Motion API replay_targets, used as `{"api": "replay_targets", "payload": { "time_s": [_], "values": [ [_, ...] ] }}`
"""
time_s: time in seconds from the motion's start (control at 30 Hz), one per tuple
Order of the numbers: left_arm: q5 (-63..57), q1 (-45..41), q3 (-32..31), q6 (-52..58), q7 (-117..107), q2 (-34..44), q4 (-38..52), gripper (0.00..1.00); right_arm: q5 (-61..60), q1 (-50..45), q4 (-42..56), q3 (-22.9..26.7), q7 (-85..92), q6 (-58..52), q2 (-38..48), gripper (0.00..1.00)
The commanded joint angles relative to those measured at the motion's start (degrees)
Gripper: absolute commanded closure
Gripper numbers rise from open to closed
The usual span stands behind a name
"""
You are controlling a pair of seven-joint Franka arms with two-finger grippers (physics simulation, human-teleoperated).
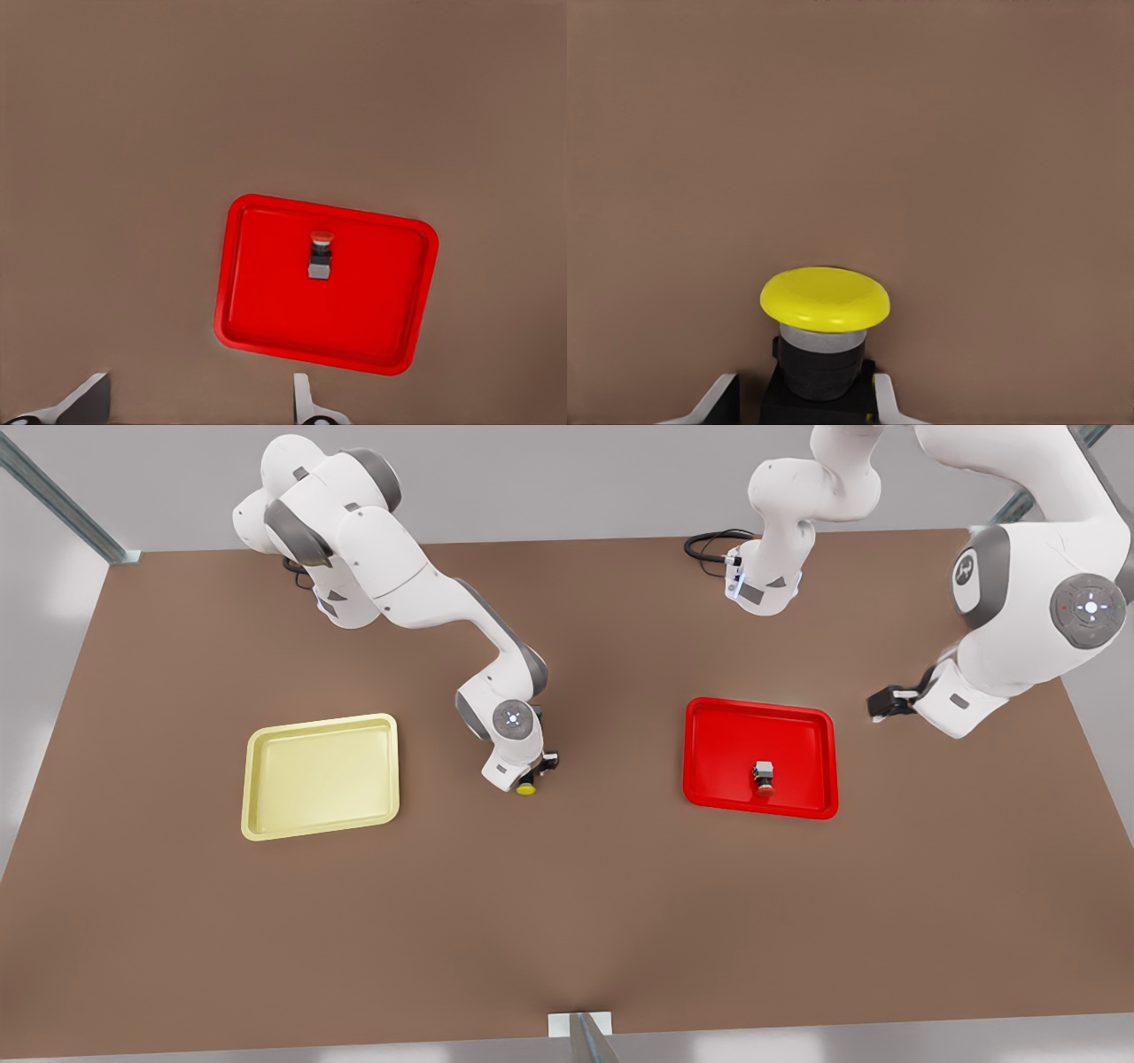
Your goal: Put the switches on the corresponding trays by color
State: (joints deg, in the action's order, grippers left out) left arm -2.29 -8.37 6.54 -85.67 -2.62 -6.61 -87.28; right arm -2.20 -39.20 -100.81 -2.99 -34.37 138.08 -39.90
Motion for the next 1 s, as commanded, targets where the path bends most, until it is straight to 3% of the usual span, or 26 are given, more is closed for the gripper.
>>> {"api": "replay_targets", "payload": {
  "time_s": [0.0,0.13,0.97],
  "values": [
    [0.09,-1.83,-0.04,-0.12,-0.02,-0.33,0.0,0.0,0.0,0.0,0.0,0.0,0.0,0.0,0.0,0.43],
    [-0.35,2.3,-3.99,-0.73,-0.02,-2.0,0.0,0.0,0.0,0.09,0.0,0.0,1.23,0.09,-0.09,0.44],
    [-2.81,3.1,-3.73,-1.08,-0.81,-4.11,2.38,0.0,0.0,0.26,0.44,0.0,1.32,-0.26,0.35,0.47]
  ]
}}
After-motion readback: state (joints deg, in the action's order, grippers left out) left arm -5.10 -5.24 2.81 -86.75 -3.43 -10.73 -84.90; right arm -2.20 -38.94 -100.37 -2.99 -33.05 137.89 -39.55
